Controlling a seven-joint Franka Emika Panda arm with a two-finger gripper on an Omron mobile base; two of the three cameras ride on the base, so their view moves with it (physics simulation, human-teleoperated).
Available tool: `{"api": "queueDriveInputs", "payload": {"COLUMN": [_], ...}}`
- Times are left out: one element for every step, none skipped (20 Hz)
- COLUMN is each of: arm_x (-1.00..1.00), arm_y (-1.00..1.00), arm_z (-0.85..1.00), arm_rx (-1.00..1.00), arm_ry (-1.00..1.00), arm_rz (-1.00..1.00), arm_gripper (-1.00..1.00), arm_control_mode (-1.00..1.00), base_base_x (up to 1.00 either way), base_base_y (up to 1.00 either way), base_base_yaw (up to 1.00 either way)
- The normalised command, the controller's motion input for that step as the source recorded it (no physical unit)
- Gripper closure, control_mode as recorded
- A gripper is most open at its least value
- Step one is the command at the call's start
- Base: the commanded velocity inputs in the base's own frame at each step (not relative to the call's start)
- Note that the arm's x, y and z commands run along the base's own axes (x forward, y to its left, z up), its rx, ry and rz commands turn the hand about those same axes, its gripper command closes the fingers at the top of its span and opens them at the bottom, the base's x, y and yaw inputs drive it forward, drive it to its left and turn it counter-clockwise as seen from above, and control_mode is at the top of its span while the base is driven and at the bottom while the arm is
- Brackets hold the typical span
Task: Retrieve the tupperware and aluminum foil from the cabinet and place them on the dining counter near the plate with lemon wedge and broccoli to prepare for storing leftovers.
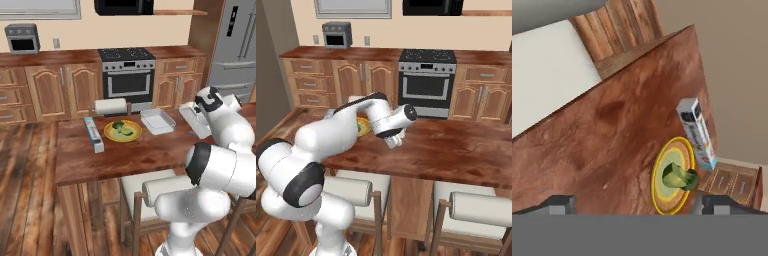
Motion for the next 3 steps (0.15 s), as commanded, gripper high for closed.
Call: {"api": "queueDriveInputs", "payload": {"arm_x": [-0.51, -0.46, -0.41], "arm_y": [0.00, -0.01, -0.02], "arm_z": [1.00, 1.00, 1.00], "arm_rx": [0.01, 0.01, 0.02], "arm_ry": [-0.34, -0.31, -0.29], "arm_rz": [0.09, 0.09, 0.09], "arm_gripper": [-1.00, -1.00, -1.00], "arm_control_mode": [-1.00, -1.00, -1.00], "base_base_x": [0.00, 0.00, 0.00], "base_base_y": [0.00, 0.00, 0.00], "base_base_yaw": [0.00, 0.00, 0.00]}}
